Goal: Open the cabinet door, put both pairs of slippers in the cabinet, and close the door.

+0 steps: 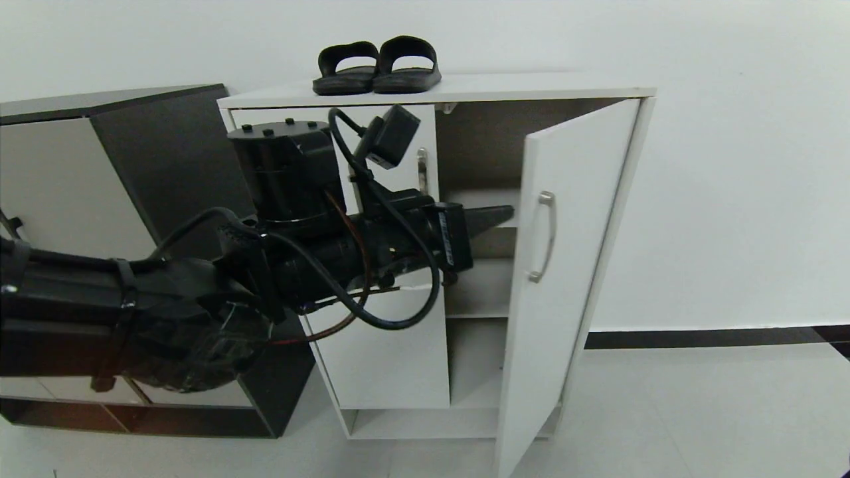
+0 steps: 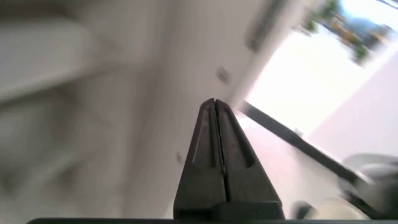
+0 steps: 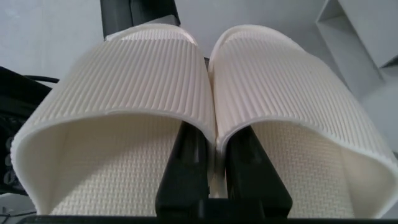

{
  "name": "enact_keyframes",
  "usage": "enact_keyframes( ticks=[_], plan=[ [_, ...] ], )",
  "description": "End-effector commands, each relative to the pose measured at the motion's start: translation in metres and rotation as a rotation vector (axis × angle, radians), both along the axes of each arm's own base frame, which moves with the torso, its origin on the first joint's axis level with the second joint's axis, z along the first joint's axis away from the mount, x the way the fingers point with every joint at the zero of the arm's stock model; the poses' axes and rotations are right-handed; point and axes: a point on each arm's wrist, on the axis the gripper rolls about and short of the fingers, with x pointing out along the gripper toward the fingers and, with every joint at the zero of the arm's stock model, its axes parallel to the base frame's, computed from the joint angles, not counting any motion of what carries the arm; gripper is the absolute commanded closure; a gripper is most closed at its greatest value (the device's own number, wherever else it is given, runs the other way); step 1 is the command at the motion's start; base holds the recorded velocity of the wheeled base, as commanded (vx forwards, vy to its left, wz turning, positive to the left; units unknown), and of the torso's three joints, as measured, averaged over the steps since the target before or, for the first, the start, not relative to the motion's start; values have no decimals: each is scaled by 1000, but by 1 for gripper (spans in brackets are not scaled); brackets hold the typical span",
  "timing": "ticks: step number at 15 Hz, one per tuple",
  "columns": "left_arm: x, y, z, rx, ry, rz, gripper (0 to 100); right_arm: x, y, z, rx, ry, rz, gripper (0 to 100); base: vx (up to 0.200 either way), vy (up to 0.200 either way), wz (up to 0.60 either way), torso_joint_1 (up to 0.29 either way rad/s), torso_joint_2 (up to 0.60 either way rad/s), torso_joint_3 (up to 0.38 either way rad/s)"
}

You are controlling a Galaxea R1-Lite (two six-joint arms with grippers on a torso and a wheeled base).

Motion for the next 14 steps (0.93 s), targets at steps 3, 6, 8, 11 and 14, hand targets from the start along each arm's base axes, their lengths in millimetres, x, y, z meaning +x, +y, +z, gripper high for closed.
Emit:
enact_keyframes(
  ticks=[3,6,8,11,14],
  plan=[
    [-12,-2,8,-17,-23,-14,100,4,6,4,32,-3,-18,100,-133,0,0,2,2,0],
    [-26,49,28,-59,-53,233,100,33,21,11,70,-22,-254,100,0,0,0,0,0,0],
    [-67,87,38,-24,-25,379,100,49,35,15,82,-52,-476,100,0,0,0,0,0,0],
    [-155,158,37,209,-2,810,100,74,60,22,113,-93,-788,100,0,0,0,0,0,0],
    [-233,216,5,225,3,1189,100,92,77,22,132,-139,-956,100,0,0,0,0,0,0]
  ],
)
